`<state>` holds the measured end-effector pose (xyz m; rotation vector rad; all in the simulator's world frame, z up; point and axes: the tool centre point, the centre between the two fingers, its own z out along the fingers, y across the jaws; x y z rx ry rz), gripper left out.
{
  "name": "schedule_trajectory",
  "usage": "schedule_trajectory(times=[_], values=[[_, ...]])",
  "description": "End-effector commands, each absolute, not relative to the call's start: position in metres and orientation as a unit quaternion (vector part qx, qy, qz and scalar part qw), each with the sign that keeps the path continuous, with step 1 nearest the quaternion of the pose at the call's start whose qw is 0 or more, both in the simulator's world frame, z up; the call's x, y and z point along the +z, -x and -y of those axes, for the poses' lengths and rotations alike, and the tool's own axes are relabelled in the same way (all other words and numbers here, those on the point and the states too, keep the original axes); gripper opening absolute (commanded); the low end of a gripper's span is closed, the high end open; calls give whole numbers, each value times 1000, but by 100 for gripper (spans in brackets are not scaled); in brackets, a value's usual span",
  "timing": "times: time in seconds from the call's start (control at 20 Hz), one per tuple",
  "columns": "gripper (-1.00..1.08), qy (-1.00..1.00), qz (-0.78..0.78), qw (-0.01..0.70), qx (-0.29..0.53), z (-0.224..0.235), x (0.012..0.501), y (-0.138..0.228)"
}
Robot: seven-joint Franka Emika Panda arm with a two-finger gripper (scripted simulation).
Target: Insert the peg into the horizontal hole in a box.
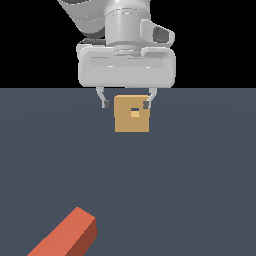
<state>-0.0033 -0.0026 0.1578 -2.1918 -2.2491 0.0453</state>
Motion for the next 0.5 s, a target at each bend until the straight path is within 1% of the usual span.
schedule_trajectory(times=[0.0,0.2,0.45], values=[[100,698,716,0,14,3,158,3],[100,705,709,0,14,14,155,5],[100,732,681,0,12,58,142,14]])
